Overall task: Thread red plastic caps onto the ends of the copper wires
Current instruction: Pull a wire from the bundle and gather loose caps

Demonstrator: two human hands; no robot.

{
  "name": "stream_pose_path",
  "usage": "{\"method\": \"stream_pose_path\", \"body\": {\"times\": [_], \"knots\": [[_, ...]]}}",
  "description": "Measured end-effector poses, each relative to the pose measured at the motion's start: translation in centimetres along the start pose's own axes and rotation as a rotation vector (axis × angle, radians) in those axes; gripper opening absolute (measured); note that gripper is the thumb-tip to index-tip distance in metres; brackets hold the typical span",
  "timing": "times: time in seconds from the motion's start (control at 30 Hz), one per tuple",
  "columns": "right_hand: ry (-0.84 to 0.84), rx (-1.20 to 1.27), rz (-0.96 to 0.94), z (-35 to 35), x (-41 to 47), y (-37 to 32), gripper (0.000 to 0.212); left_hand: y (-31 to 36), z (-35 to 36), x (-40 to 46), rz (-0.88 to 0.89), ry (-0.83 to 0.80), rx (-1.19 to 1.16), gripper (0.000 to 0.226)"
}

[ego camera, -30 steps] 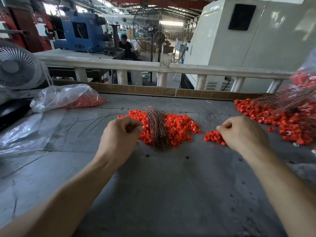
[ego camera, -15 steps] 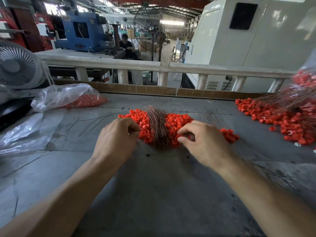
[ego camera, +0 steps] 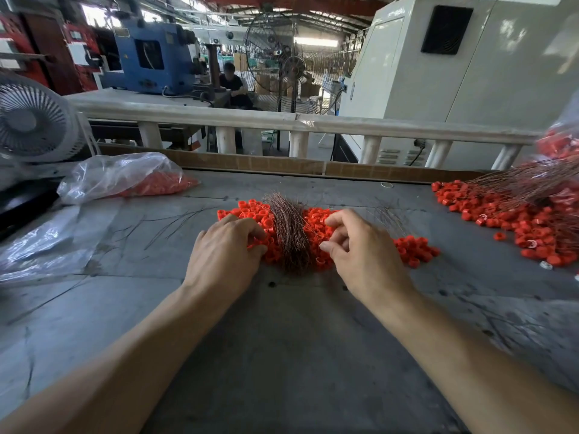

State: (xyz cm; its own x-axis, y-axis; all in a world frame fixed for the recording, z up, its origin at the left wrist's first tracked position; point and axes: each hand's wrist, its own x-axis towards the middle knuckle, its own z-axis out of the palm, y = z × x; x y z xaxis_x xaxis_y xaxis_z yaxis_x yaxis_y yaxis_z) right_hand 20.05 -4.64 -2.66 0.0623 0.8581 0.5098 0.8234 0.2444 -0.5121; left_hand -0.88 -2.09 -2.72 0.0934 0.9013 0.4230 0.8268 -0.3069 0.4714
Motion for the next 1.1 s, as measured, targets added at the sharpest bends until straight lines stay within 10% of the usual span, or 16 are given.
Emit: {"method": "stream_pose_path", "body": {"times": [0.57,0.87,1.1], "knots": [[0.182,0.746,-0.062,-1.9,-0.2,-2.1,0.012,2.1,-0.2,-0.8,0.013,-0.049,-0.898,0.027],[0.388,0.718,-0.092,-4.2,-0.4,-3.0,0.003,2.7,-0.4,-1.4,0.038,-0.136,-1.191,0.023],[0.217,0.724,0.012,-4.4,-0.6,-2.8,0.012,2.8,-0.6,-1.5,0.035,-0.185,-1.203,0.024]]}}
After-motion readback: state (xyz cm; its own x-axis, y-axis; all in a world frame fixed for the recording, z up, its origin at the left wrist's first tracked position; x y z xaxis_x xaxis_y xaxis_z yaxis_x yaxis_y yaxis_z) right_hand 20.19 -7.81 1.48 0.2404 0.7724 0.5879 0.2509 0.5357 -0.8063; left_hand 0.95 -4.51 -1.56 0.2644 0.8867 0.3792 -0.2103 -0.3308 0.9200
